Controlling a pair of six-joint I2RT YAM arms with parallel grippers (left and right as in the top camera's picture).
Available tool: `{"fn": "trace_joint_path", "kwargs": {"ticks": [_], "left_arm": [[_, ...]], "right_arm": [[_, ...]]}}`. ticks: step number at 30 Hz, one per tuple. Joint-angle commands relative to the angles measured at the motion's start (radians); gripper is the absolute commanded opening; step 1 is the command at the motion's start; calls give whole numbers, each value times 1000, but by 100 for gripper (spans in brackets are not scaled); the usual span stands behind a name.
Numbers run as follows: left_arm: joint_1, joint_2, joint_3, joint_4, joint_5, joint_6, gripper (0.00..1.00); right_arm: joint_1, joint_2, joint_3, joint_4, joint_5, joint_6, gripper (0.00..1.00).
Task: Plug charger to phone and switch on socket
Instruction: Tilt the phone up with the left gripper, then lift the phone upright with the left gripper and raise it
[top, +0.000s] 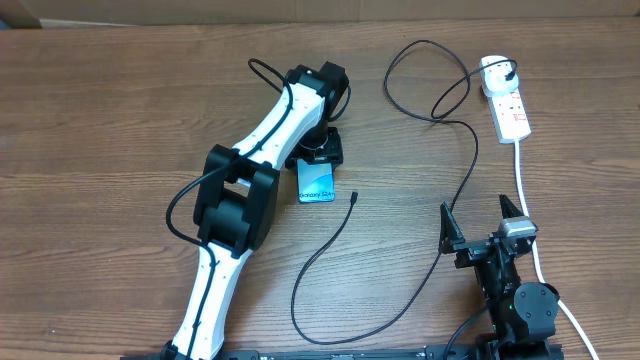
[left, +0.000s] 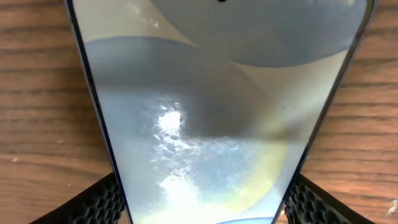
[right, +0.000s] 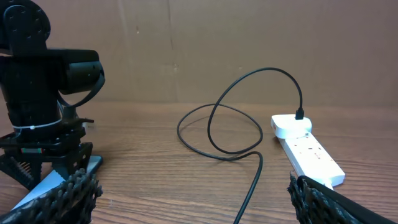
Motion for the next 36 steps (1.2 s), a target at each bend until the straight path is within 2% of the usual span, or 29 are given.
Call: {"fn": "trace_joint_path", "kwargs": {"ticks": [1,4,10,13,22,32,36], "left_arm": [[24,21,105,-45,27,1,71],[35,21,183,-92,43,2,71],[61,19,313,-156,164,21,71],[89,19,365,-164,337,58,71],[163,19,377,-169,645,57,69],[254,19,377,-169,1176,58,70],[288,19,377,-169,1315,58,70]], "right_arm": [[4,-8,-10,6,9,-4,100],[4,-8,-10,6,9,-5,100],[4,-8,-10,6,9,-5,100],[4,-8,-10,6,9,-5,100],[4,-8,-10,6,9,-5,100],[4,-8,-10,6,9,-5,100],[4,-8,-10,6,9,-5,100]]}}
